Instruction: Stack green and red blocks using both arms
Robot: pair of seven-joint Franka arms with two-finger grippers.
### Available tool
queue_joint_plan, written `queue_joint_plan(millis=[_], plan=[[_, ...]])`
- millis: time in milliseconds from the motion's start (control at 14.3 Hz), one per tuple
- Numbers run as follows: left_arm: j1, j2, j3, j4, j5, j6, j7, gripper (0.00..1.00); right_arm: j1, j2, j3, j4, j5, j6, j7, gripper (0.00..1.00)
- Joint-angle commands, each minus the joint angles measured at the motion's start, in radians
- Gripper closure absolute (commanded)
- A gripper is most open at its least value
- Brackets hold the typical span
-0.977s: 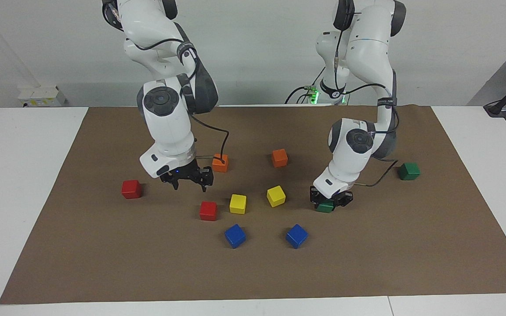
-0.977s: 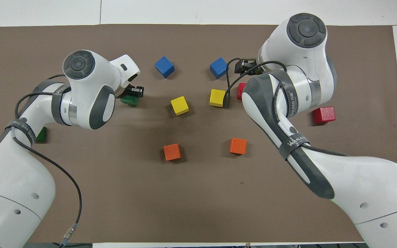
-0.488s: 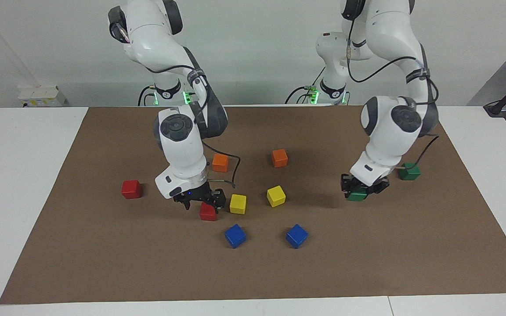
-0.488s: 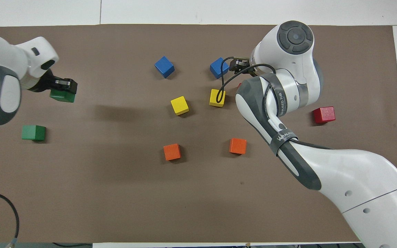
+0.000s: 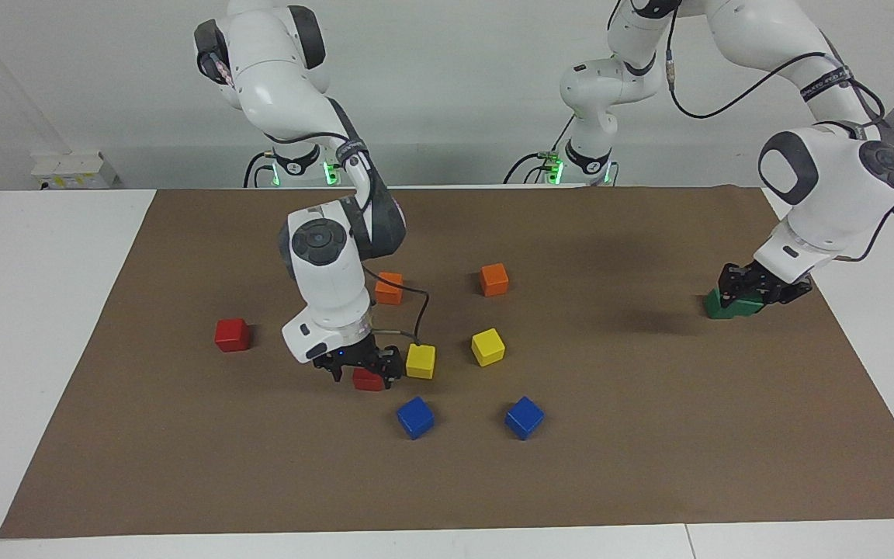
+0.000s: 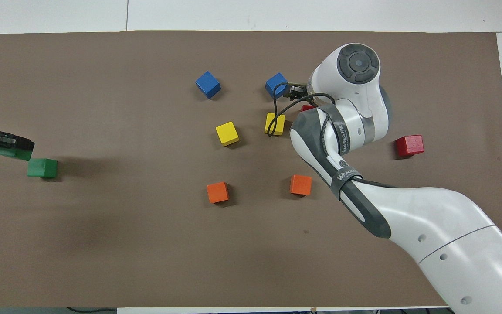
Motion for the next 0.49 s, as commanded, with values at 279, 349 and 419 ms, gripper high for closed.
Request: queue_joint_plan(millis=[279,349,419], plan=[[0.045,-0.099,-0.013,-0.211,0.008,0.149,-0.012,1.00,-0.009,-0.048,0.003,-0.129,-0.011,0.062,-0.021,0.01],[0.046,-0.101,-0.012,-0.211,0.007,0.149,-0.020,1.00,-0.011,-0.050,0.003,-0.138,-0.011,0.071,-0.021,0.01],[0.050,-0.101,-0.013,-0.217,0.007,0.152,-0.034,1.00,-0.009,-0.050,0.003,-0.146,-0.011,0.082,-0.023,0.01]])
